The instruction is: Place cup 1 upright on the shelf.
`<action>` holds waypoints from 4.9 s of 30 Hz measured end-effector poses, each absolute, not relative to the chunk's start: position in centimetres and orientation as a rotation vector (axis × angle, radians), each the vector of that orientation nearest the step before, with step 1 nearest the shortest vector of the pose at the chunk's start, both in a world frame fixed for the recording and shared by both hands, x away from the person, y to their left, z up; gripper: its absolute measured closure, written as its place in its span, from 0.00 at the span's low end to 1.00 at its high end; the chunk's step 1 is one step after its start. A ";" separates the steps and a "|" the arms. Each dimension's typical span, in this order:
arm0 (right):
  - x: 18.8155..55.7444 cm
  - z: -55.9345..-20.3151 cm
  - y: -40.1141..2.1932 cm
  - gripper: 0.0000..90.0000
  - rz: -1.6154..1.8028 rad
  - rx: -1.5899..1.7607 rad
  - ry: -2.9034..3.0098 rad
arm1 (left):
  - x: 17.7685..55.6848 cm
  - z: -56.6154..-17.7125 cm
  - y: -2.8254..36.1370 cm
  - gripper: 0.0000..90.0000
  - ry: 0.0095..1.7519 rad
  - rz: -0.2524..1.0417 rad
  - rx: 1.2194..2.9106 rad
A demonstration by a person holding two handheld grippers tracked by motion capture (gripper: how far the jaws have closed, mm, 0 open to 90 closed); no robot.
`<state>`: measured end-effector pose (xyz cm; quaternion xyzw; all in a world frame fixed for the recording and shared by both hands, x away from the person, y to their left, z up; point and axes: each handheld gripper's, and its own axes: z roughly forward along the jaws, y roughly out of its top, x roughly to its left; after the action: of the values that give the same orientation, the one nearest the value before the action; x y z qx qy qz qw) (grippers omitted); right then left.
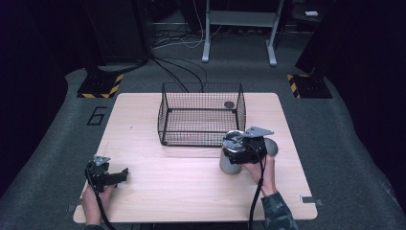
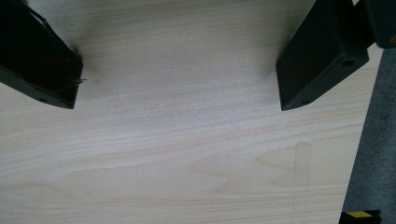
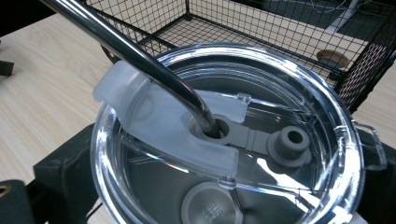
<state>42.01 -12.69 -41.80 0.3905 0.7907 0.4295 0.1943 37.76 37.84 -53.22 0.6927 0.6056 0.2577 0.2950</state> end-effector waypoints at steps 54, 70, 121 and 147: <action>41.4 -38.3 -12.2 0.04 1.254 0.991 2.246 | 37.8 -53.2 37.8 0.00 1.614 0.683 1.843; 41.4 -36.3 -11.6 0.04 1.274 0.955 2.260 | 37.7 -53.2 37.8 0.00 1.614 0.683 1.844; 45.2 -31.0 -8.1 0.04 1.307 0.858 2.277 | 37.8 -53.2 37.8 0.00 1.610 0.687 1.844; 48.1 -29.6 -5.4 0.04 1.289 0.836 2.287 | 37.7 -53.2 37.8 0.01 1.614 0.683 1.843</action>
<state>48.13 -5.40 -29.57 0.2979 0.8146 0.4591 0.1921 37.75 37.83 -53.21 0.6926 0.6064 0.2565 0.2947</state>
